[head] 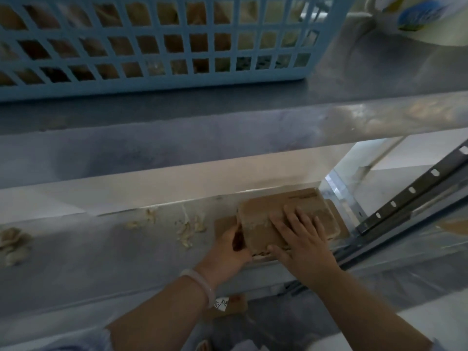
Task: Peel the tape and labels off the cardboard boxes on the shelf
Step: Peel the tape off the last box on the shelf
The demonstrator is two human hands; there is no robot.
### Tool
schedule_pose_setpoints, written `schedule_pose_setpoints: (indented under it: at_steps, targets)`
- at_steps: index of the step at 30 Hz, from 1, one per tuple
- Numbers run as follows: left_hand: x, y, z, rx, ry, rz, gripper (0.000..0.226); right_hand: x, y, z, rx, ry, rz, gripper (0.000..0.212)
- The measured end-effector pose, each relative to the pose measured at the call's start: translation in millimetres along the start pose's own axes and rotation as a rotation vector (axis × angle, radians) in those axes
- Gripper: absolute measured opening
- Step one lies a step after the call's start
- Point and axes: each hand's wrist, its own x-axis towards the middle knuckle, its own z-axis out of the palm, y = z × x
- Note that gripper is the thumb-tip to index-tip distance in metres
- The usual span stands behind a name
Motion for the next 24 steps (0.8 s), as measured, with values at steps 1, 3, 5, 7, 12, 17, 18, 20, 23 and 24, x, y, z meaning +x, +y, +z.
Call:
schedule_pose_setpoints:
  at_steps: [1,3,5,7,12,17,18,20,23,24]
  targets:
    - [1,-3,1,-0.030,0.021,0.000,0.040,1,1,2,-0.013,-0.014,0.004,0.070]
    - [3,-4,0,-0.089,0.076,-0.015,0.032,3,-1,1,-0.010,-0.008,0.025,0.073]
    - [6,-5,-2,-0.109,0.100,-0.031,0.030,4,-6,1,-0.005,-0.002,0.043,0.074]
    - [9,-5,-4,-0.077,0.101,-0.030,0.030,3,-10,2,-0.012,0.007,0.046,0.074]
    - [9,-12,-5,-0.084,0.230,-0.032,0.024,1,-11,7,-0.007,0.024,0.050,0.071]
    - [1,-11,-3,-0.068,0.309,-0.007,0.027,1,-11,6,-0.009,0.028,0.045,0.072]
    - [-1,-9,-4,-0.057,0.289,0.006,0.028,1,-11,6,-0.007,0.028,0.046,0.072]
    - [-7,-7,-4,-0.068,0.255,0.021,0.032,2,-11,8,-0.003,0.030,0.049,0.071]
    - [-14,-14,0,-0.030,0.330,-0.008,0.035,2,-14,10,-0.014,0.025,0.069,0.071]
    - [-16,-15,1,-0.002,0.367,-0.016,0.031,2,-15,11,-0.021,0.023,0.077,0.071]
